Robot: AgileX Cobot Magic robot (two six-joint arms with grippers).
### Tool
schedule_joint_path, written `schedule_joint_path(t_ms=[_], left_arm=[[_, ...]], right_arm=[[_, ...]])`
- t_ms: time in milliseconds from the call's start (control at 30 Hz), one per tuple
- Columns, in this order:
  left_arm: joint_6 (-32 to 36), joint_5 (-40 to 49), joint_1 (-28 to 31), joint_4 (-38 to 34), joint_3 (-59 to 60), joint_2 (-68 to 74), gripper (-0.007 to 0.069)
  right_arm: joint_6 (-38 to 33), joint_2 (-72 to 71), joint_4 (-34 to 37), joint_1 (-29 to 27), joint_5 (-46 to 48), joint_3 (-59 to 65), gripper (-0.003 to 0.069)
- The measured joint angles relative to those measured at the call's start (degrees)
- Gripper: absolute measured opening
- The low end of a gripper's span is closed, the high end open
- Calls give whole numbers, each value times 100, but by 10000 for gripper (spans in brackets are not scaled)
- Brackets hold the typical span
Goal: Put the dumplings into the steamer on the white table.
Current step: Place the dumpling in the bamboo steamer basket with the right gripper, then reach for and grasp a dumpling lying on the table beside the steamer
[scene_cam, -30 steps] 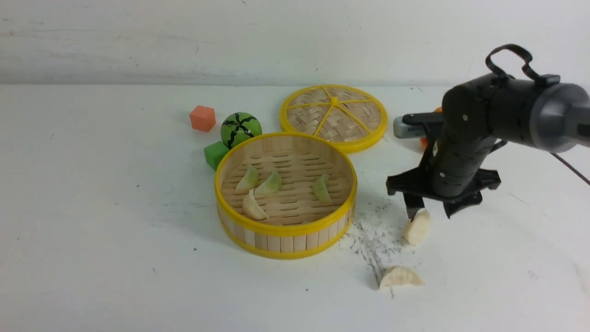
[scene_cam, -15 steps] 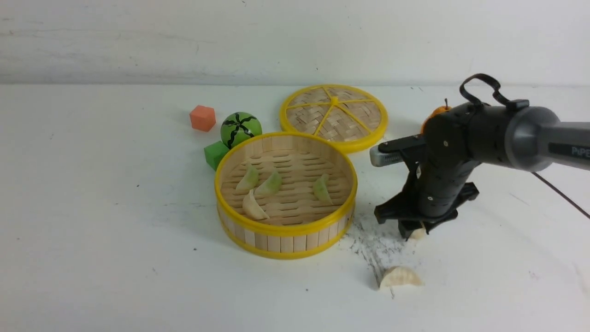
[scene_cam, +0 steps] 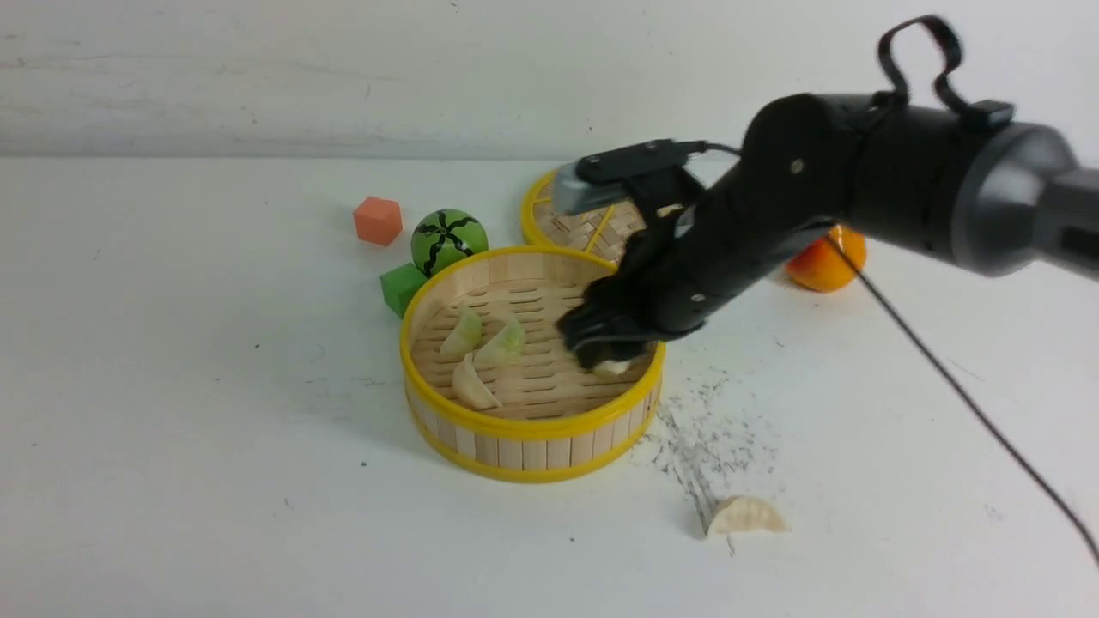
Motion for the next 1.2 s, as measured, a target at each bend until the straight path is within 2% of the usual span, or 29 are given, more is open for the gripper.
schedule_joint_path(t_ms=[200, 433, 533, 700, 867, 900, 933, 967, 1000, 1067, 1200], left_arm=[[0, 0, 0, 0, 0, 0, 16], [0, 0, 0, 0, 0, 0, 19], [0, 0, 0, 0, 0, 0, 20], [0, 0, 0, 0, 0, 0, 27], [0, 0, 0, 0, 0, 0, 31], [0, 0, 0, 0, 0, 0, 32], [0, 0, 0, 0, 0, 0, 33], [0, 0, 0, 0, 0, 0, 36], [0, 0, 0, 0, 0, 0, 36], [0, 0, 0, 0, 0, 0, 37], [0, 0, 0, 0, 0, 0, 39]], right_arm=[[-213, 761, 637, 158, -954, -23, 289], [-264, 1054, 695, 89, -911, -66, 291], [-312, 1056, 654, 89, -679, -254, 342], [-328, 779, 63, 89, 225, -877, 446], [-328, 333, -942, 89, 953, -1087, 460], [-328, 218, -1492, 89, 1292, -1109, 461], [-328, 206, -1569, 89, 1343, -1114, 461], [-328, 163, -2127, 77, 1748, -1114, 461], [-328, 164, -2374, 57, 1993, -1108, 461], [-354, 174, -2607, -3, 2298, -1015, 461], [-594, 174, -2584, -178, 2440, -647, 461]])
